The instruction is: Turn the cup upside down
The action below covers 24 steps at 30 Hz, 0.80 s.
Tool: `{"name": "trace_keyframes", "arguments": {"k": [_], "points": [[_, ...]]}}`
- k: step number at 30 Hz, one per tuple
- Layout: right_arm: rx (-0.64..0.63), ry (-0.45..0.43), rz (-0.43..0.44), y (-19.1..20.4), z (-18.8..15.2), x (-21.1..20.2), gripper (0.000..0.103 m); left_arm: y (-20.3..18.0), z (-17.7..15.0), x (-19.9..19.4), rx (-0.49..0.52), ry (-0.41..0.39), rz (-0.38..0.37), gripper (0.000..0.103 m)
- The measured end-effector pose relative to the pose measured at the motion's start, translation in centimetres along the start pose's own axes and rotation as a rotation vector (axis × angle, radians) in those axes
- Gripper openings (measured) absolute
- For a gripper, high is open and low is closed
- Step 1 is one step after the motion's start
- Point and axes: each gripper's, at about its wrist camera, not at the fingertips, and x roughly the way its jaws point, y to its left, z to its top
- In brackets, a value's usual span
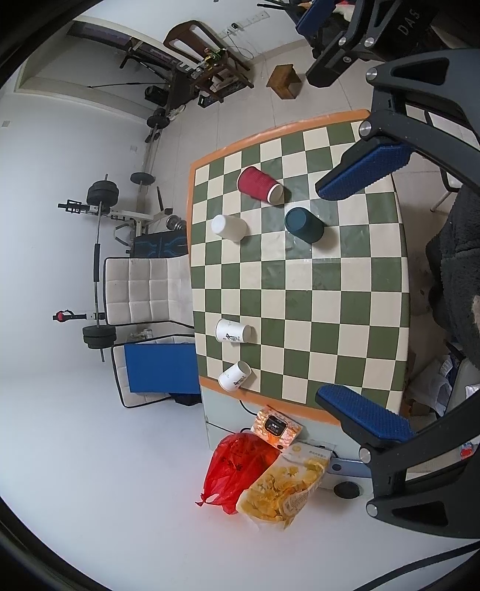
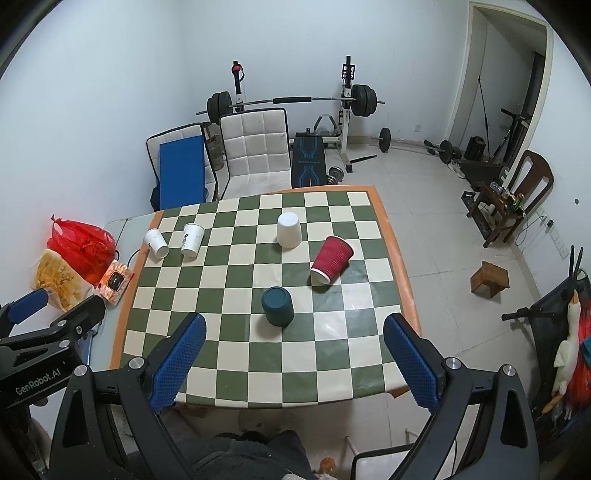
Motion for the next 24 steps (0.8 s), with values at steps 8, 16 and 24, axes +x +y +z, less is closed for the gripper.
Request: {"name": "trace_keyframes", "arguments": {"k": [8,16,24], "points": [[-0.002,0.002,0.006,0.04,0.02,0.09,0.099,0.11,-0.22,-0.09,-0.001,0.002,-0.002,0.102],[-0.004,0.003,0.011,0.05,-0.15,0.01,0.099,0.23,-0.42,-0.2,-0.001,0.003,-0.005,0.102],[-0.003,0.007,0.018,-0.05,-0.42,-0.05,0.099,0.27,-0.59,-0.24,-0.002,0.004,-0.002,0.102]]}}
